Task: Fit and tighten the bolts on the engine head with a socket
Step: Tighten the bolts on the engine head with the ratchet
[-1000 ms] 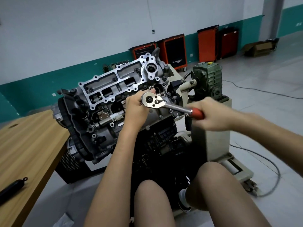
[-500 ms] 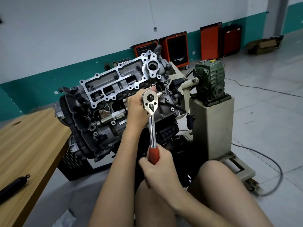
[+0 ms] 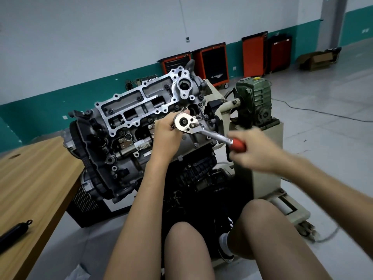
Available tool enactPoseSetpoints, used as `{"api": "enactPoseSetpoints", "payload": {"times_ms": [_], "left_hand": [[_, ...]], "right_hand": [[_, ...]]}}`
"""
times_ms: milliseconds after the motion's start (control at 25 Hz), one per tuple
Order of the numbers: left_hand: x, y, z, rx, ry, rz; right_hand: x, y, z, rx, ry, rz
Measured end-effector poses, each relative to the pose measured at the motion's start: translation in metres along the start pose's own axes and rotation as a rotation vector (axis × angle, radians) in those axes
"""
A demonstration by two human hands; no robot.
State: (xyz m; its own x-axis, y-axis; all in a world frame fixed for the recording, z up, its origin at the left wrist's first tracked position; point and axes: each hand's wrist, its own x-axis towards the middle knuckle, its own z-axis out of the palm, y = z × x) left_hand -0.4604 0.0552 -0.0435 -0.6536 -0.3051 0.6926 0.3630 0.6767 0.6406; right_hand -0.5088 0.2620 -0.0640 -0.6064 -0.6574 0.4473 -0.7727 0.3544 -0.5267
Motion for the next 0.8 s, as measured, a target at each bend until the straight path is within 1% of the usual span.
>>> {"api": "enactPoseSetpoints", "payload": {"times_ms": [80, 160, 200, 240, 280, 360, 440, 520, 560, 600, 640, 680, 720, 800], "left_hand": [[0.000, 0.000, 0.002, 0.008, 0.017, 0.006], [0.001, -0.001, 0.001, 0.006, 0.042, 0.013], [0.001, 0.000, 0.000, 0.010, 0.030, 0.017], [0.001, 0.002, 0.000, 0.017, 0.011, 0.024], [0.001, 0.004, -0.001, 0.028, -0.003, 0.029], [0.001, 0.005, -0.001, 0.040, -0.002, 0.049], [0.003, 0.002, -0.002, 0.028, 0.000, 0.036], [0.006, 0.000, -0.003, 0.003, -0.012, 0.004], [0.006, -0.002, -0.004, 0.000, -0.016, -0.002], [0.006, -0.002, -0.004, -0.006, -0.014, -0.003], [0.006, -0.003, -0.003, -0.008, -0.005, -0.001], [0.005, -0.005, -0.002, -0.004, 0.006, 0.000], [0.005, -0.007, -0.001, 0.002, 0.016, 0.001], [0.004, -0.009, 0.001, 0.004, 0.030, 0.014]], "right_hand": [[-0.032, -0.028, 0.059, 0.349, 0.113, 0.105], [-0.046, -0.069, 0.113, 0.758, 0.174, 0.229], [-0.046, -0.086, 0.133, 0.889, 0.190, 0.264], [-0.044, -0.096, 0.143, 0.940, 0.202, 0.283], [-0.043, -0.095, 0.141, 0.923, 0.193, 0.289], [-0.042, -0.067, 0.112, 0.731, 0.117, 0.229], [-0.033, -0.028, 0.063, 0.445, -0.021, 0.113], [-0.006, 0.000, 0.006, 0.104, -0.141, -0.007], [0.010, 0.006, -0.018, -0.055, -0.148, -0.060], [0.023, 0.008, -0.035, -0.189, -0.114, -0.111], [0.031, 0.011, -0.044, -0.269, -0.061, -0.155], [0.031, 0.012, -0.042, -0.275, -0.024, -0.155], [0.022, 0.011, -0.031, -0.211, -0.006, -0.114], [-0.010, 0.001, 0.014, 0.063, 0.048, -0.020]]}}
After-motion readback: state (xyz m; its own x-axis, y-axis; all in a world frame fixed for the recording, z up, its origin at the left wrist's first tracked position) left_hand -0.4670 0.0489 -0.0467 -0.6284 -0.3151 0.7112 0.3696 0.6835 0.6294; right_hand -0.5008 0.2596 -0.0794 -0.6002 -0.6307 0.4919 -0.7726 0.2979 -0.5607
